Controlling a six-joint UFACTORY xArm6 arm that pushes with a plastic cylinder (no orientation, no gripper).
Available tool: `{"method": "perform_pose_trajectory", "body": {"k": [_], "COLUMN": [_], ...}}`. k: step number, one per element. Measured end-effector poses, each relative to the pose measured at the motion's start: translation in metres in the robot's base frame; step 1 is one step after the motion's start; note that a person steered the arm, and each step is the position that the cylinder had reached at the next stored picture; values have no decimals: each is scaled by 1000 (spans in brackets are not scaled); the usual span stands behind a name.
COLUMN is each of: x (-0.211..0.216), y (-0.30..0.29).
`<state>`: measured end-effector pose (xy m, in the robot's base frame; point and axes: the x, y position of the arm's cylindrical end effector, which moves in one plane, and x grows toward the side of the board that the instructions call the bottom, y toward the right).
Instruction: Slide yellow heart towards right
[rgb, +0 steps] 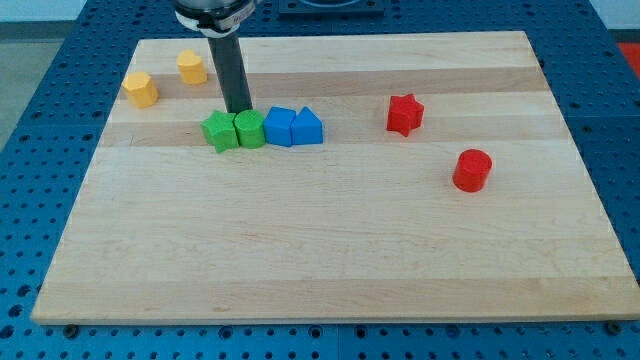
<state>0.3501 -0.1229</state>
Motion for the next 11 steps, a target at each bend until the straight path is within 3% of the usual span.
{"method": "perform_pose_trajectory", "body": {"k": [2, 4, 5, 8, 11], "x": [-46, -127, -150, -151, -131], "y": [-2, -11, -44, -171, -165]}}
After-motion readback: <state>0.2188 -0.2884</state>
